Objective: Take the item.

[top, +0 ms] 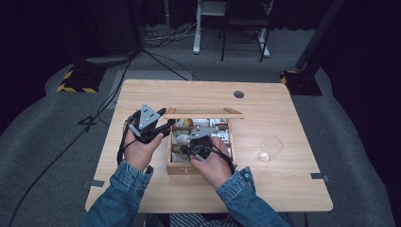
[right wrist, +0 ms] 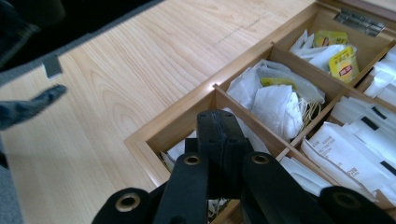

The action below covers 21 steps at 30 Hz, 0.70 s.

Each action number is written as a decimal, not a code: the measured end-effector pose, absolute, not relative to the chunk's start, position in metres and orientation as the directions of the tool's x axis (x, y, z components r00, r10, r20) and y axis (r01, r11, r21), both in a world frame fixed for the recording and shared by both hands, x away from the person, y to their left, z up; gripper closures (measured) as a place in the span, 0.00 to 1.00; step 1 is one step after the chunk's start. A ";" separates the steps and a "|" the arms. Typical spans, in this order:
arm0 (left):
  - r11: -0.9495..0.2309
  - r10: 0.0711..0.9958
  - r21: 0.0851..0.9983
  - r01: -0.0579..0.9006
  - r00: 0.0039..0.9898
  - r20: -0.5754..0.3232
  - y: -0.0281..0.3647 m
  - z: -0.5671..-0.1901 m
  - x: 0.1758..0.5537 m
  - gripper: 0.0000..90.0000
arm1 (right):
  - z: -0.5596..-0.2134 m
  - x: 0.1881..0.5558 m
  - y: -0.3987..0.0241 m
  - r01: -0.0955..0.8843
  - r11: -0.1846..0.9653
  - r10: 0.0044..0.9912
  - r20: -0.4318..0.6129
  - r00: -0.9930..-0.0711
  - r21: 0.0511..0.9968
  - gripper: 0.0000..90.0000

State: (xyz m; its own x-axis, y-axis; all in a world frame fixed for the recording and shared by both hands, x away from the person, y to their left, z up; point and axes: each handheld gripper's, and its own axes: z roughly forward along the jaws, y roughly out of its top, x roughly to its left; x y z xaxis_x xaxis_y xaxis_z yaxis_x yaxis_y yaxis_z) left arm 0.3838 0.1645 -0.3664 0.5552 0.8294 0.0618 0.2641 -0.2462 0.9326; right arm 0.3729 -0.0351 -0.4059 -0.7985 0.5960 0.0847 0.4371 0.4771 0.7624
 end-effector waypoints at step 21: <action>-0.249 0.827 0.931 0.266 0.559 0.062 0.165 -0.366 0.385 0.60 | -0.364 0.365 -0.075 0.413 0.428 0.635 0.058 -0.770 0.804 1.00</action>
State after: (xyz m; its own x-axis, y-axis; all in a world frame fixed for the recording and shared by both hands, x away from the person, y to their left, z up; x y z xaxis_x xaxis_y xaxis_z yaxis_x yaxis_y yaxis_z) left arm 0.3854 0.1653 -0.3661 0.5588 0.8270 0.0615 0.2658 -0.2489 0.9313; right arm 0.3646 -0.0754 -0.3643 -0.7704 0.6349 0.0581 0.4132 0.4280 0.8038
